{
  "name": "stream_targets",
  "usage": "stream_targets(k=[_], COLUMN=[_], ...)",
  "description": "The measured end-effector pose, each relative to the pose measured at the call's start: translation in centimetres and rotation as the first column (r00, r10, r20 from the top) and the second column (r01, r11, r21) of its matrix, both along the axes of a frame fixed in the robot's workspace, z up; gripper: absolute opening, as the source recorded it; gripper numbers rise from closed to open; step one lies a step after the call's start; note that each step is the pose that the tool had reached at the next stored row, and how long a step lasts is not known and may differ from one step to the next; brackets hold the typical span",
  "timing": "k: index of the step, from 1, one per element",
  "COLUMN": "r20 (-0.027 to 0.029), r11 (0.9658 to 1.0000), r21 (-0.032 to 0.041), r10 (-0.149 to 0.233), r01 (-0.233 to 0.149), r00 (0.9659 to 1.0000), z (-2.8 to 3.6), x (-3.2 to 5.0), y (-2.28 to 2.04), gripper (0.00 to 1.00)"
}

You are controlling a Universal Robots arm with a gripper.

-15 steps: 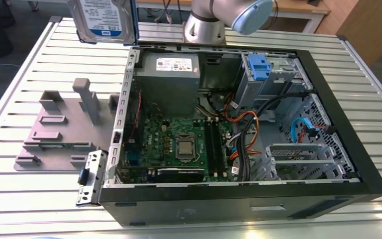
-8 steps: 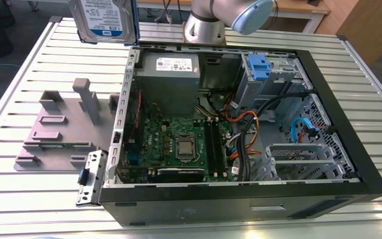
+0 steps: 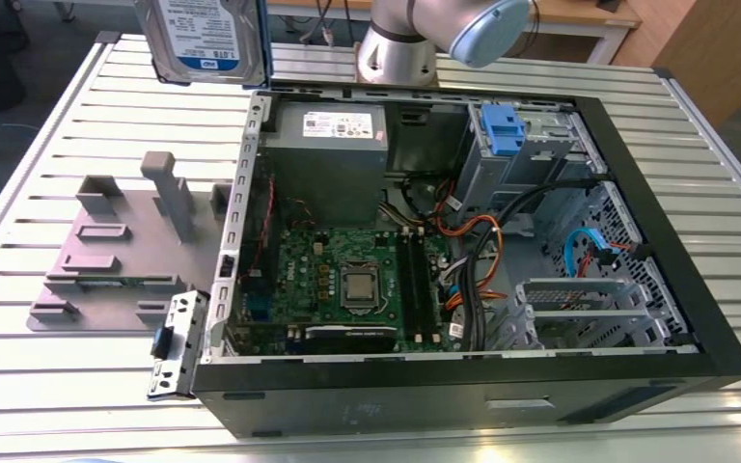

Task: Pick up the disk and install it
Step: 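Pick up the disk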

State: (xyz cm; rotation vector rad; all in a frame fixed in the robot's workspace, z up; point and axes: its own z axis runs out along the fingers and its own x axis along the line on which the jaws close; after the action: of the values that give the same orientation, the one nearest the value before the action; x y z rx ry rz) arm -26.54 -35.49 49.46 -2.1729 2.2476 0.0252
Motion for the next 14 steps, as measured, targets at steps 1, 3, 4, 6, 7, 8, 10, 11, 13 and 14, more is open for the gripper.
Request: stream_targets(k=[1,3,4,6,7,8,10,11,13,14], r20=[0.0,0.0,-0.0001,0.0,0.0,0.0,0.0,0.0,0.0,0.0], r11=[1.0,1.0,1.0,1.0,1.0,1.0,1.0,1.0,1.0,1.0], r21=[0.0,0.0,0.0,0.0,0.0,0.0,0.0,0.0,0.0,0.0], r10=[0.0,0.0,0.0,0.0,0.0,0.0,0.0,0.0,0.0,0.0], r01=[0.0,0.0,0.0,0.0,0.0,0.0,0.0,0.0,0.0,0.0], r00=[1.0,1.0,1.0,1.0,1.0,1.0,1.0,1.0,1.0,1.0], z=[0.0,0.0,0.0,0.0,0.0,0.0,0.0,0.0,0.0,0.0], x=[0.02,0.07,0.09,0.14,0.17,0.2,0.25,0.27,0.32,0.35], y=[0.0,0.0,0.0,0.0,0.0,0.0,0.0,0.0,0.0,0.0], gripper=[0.36,0.36,0.36,0.36,0.36,0.36,0.36,0.36,0.36,0.36])
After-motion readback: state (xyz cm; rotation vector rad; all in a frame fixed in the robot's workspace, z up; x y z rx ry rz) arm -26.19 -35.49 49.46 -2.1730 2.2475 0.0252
